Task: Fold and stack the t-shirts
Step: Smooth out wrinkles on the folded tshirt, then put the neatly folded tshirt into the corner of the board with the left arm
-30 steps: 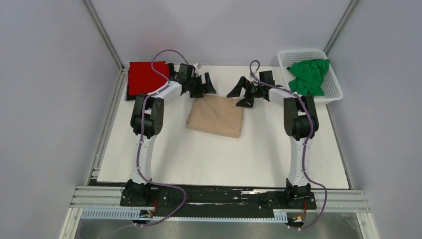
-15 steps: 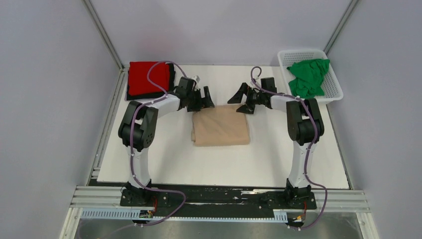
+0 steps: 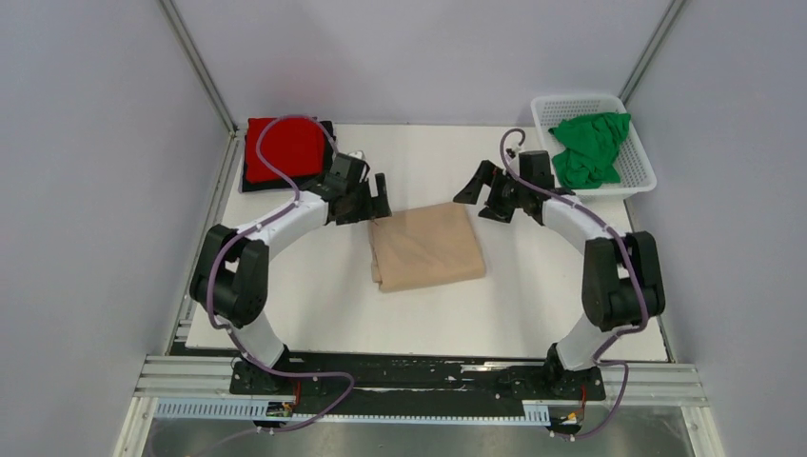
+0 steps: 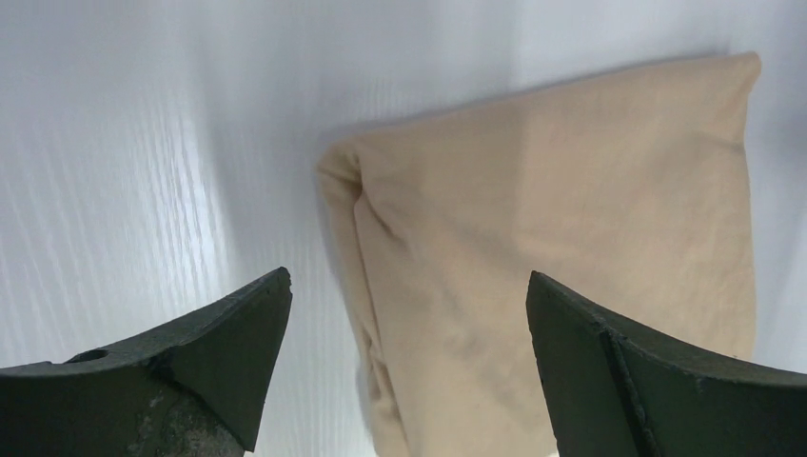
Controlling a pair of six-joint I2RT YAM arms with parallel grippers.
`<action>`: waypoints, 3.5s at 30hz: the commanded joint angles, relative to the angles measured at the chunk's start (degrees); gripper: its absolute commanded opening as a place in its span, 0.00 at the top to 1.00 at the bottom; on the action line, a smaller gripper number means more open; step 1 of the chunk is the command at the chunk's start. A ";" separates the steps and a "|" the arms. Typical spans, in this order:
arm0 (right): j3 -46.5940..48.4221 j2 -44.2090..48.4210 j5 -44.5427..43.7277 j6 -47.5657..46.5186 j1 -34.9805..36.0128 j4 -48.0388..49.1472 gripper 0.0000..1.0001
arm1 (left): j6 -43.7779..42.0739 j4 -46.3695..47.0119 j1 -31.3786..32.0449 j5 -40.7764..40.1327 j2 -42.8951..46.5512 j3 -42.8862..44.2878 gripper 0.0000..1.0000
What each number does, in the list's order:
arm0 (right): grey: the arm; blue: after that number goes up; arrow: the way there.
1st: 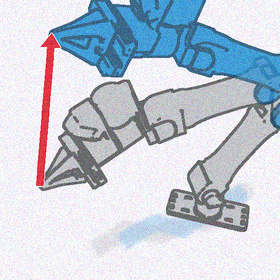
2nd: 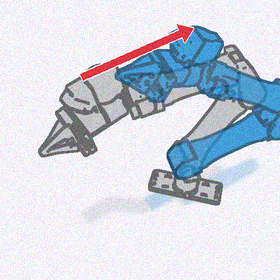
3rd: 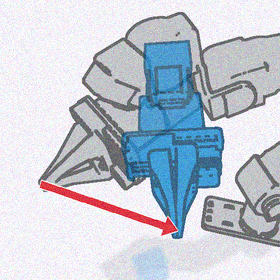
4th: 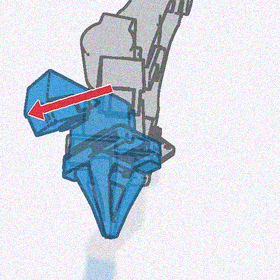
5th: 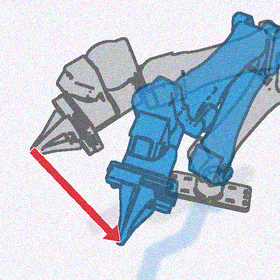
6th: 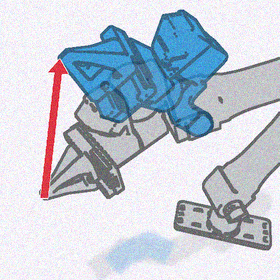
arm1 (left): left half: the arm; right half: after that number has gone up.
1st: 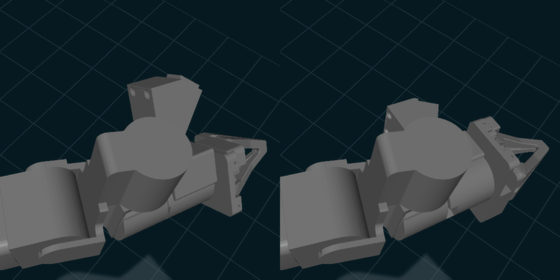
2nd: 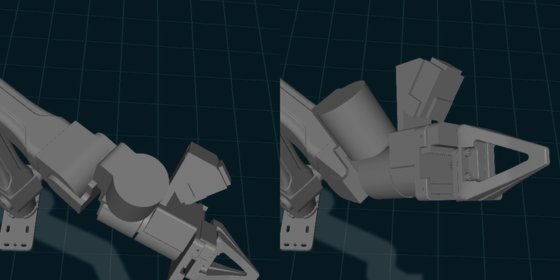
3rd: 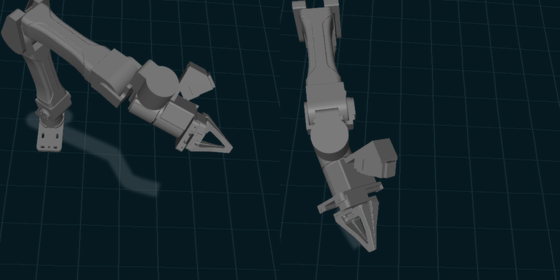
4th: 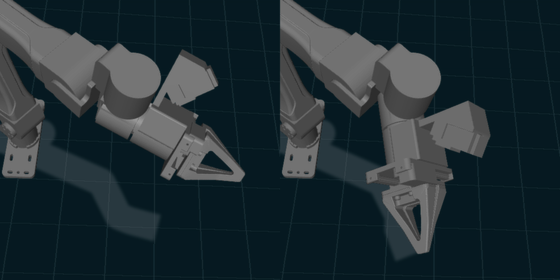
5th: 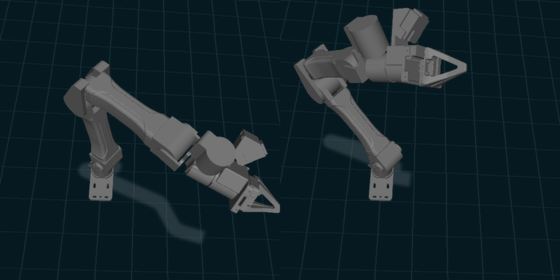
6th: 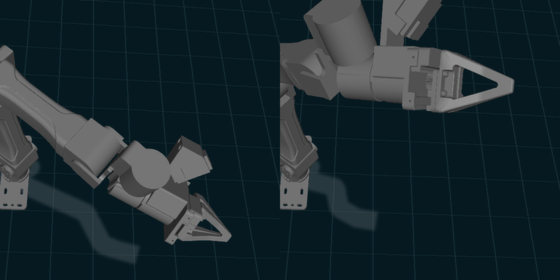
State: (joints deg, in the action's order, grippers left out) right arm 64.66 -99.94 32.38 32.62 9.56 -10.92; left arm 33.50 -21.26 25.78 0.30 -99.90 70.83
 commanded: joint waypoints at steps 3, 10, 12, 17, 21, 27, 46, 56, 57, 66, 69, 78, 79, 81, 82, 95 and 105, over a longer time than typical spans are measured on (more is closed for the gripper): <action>-10.23 14.56 -14.02 -0.23 -0.24 -1.32 0.00 | 5.29 -0.27 0.45 3.70 7.76 -9.98 0.00; -16.58 24.37 -18.20 -2.84 -0.64 -7.15 0.00 | 12.73 11.00 2.92 10.12 9.65 -20.30 0.00; -18.03 26.77 -18.80 -3.63 -0.68 -8.51 0.00 | 14.34 12.46 3.64 9.18 8.76 -21.69 0.00; -20.61 31.65 -20.02 -4.94 -0.62 -11.27 0.00 | 16.07 14.06 5.06 6.27 4.55 -21.77 0.06; -21.39 34.28 -22.34 -6.03 -0.75 -12.69 0.00 | 15.21 10.52 7.44 3.65 1.03 -18.22 0.24; -21.28 35.82 -24.46 -6.71 -1.00 -13.17 0.00 | 12.19 -0.50 12.85 -7.92 -4.38 -9.62 0.55; -22.11 36.23 -31.32 -7.48 -2.09 -12.77 0.00 | -28.63 -6.23 11.53 -47.04 -18.97 18.45 1.00; -21.86 34.41 -35.71 -7.92 -2.86 -12.73 0.00 | -46.80 5.60 0.31 -44.40 -19.90 29.15 1.00; -21.82 34.12 -35.91 -7.88 -2.93 -12.76 0.00 | -48.84 6.13 -0.34 -44.32 -20.12 29.96 1.00; -21.13 32.16 -36.86 -8.01 -3.81 -12.96 0.00 | -59.16 11.53 -7.66 -45.59 -21.95 39.11 1.00; -20.91 31.54 -36.47 -7.97 -4.06 -13.28 0.00 | -61.02 11.33 -9.68 -45.67 -22.27 42.53 1.00; -20.40 29.87 -34.21 -7.97 -4.45 -13.52 0.00 | -56.47 2.99 -12.88 -37.33 -20.19 49.70 1.00; -20.25 29.70 -34.03 -7.92 -4.51 -13.52 0.00 | -55.88 1.97 -12.87 -35.68 -19.16 49.88 1.00; -20.11 29.40 -33.82 -7.80 -4.75 -13.76 0.00 | -54.15 0.75 -12.86 -33.82 -17.37 50.06 1.00; -20.10 29.28 -33.60 -7.75 -4.83 -13.78 0.00 | -53.80 0.50 -12.86 -33.41 -16.87 50.17 1.00; -20.11 29.19 -30.18 -7.05 -5.01 -14.01 0.00 | -51.85 -3.17 -12.86 -28.80 -13.61 55.26 1.00; -19.82 28.54 -30.80 -6.87 -5.08 -13.98 0.00 | -50.65 -5.10 -13.33 -28.12 -13.41 56.53 1.00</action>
State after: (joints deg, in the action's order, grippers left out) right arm 42.70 -71.05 1.58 25.39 4.78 -25.63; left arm -19.00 -28.01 13.02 -28.23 -117.43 124.27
